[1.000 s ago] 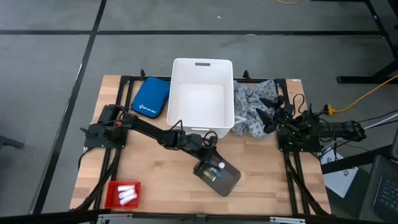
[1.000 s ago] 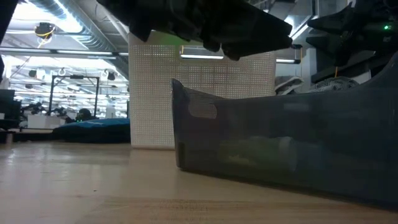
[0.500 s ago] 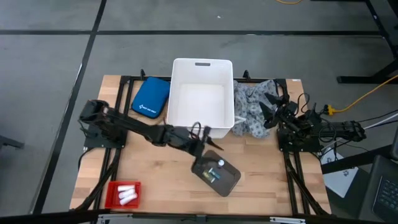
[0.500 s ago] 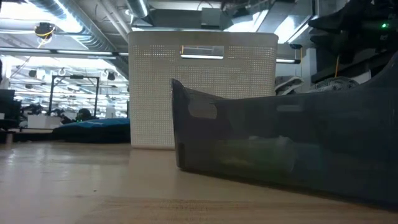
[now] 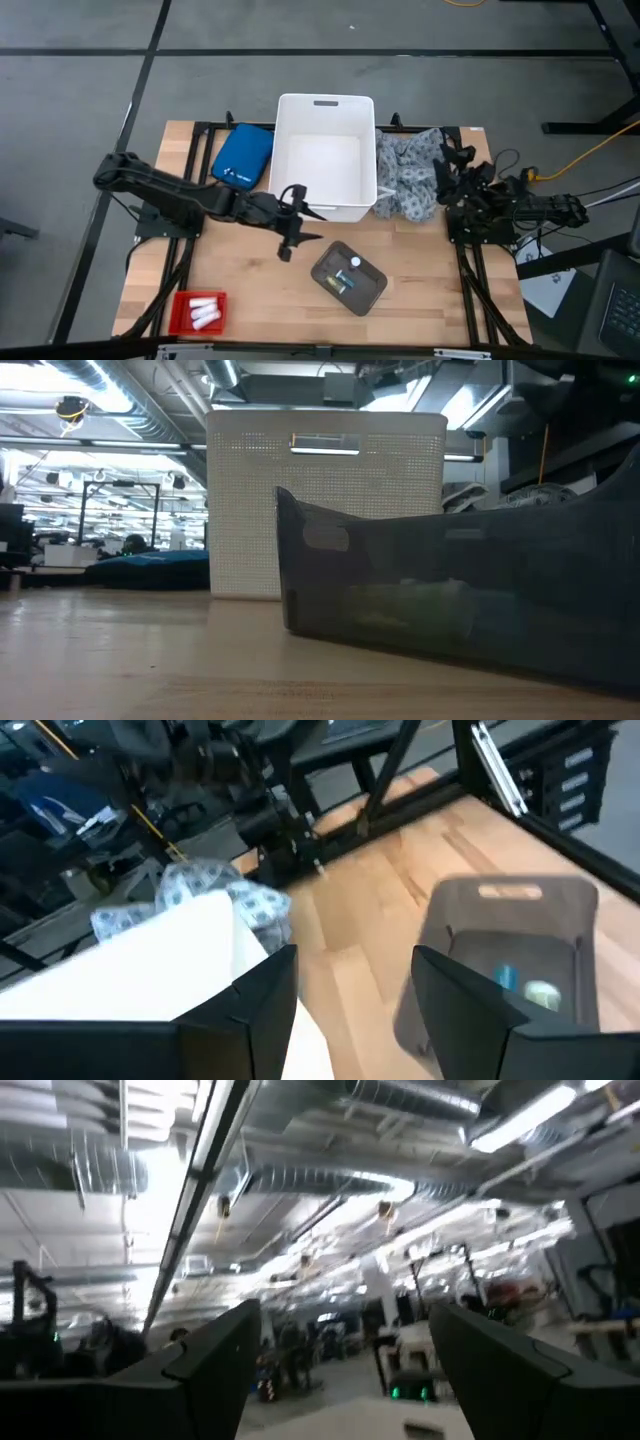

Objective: Pick & place medical supplies in basket/bin
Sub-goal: Put the gray patient gown into the white organizer bin

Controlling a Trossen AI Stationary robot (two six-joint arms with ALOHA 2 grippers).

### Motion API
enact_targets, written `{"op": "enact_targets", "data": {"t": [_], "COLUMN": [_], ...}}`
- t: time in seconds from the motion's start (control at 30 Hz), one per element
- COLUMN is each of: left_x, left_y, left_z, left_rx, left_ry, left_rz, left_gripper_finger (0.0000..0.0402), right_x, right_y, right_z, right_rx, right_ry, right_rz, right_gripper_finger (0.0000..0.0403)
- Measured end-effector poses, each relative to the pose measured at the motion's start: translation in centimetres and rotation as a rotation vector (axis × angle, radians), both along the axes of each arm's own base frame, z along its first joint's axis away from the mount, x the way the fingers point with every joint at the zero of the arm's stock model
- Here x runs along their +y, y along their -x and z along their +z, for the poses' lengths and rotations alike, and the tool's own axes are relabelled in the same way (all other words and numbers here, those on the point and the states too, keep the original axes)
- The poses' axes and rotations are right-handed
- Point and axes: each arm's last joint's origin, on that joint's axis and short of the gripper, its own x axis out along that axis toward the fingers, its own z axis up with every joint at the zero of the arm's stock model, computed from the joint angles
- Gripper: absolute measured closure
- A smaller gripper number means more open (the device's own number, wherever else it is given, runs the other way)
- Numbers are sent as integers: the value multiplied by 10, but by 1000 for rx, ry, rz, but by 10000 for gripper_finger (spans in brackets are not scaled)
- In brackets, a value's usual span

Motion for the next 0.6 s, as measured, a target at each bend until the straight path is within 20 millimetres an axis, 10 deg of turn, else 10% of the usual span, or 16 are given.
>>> {"op": "enact_targets", "data": {"t": [0.23, 0.6], "left_x": [12, 17], "left_y": [15, 22], "left_z": [-31, -38], "left_rx": [-1, 2], "left_ry": [8, -18], "left_rz": [39, 44], "left_gripper_finger": [208, 208], "right_x": [-6, -12], "right_y": [-5, -31], "right_z": [29, 135], "right_rx": [279, 762], "right_ry": [-47, -255], "right_rz": [-261, -565], "right_gripper_finger": [111, 111]}}
